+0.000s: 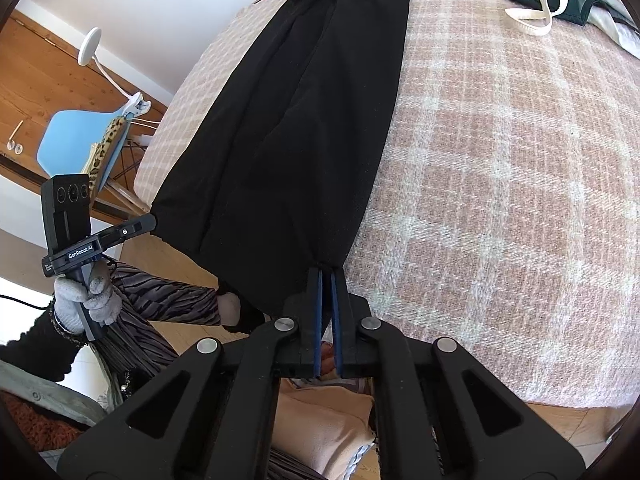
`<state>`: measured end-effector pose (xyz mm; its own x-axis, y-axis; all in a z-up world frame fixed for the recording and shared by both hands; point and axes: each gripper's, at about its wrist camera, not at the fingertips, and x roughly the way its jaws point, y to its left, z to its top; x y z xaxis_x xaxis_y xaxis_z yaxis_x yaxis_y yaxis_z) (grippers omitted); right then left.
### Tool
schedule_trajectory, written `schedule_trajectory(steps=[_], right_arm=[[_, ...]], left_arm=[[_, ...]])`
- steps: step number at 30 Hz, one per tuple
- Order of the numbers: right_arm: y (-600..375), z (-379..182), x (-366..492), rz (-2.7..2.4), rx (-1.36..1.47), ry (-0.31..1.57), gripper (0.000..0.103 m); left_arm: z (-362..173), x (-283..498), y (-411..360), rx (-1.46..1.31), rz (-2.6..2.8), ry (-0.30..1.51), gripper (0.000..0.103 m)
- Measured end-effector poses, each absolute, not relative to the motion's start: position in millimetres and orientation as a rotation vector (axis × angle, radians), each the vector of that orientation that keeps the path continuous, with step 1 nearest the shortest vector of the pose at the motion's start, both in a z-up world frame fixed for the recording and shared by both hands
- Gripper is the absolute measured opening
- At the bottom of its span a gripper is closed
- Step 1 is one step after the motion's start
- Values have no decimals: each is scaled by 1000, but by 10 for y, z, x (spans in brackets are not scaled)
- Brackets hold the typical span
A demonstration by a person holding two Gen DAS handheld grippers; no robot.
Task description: Fold small clothes
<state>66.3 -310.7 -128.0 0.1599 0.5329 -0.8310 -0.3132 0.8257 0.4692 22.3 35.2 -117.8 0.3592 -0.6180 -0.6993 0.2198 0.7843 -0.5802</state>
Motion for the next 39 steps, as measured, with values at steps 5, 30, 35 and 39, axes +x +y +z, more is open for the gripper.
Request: schedule_trajectory(steps=[5, 30, 35, 39], right_arm=[[-3109, -1299, 677, 640, 243, 1296, 5], [-3132, -934, 960, 698, 448, 1161, 6], [-3135, -901, 1287, 656, 494, 1124, 6], [-3125, -937, 1647, 622, 541, 1106, 6]], left_arm=[[-1288, 272, 349, -433, -555, 1134, 12], [-791, 739, 364, -489, -627, 975, 3], [-700, 1054, 331, -460, -618, 944, 3], [-745, 1349, 383, -469, -585, 945, 3]])
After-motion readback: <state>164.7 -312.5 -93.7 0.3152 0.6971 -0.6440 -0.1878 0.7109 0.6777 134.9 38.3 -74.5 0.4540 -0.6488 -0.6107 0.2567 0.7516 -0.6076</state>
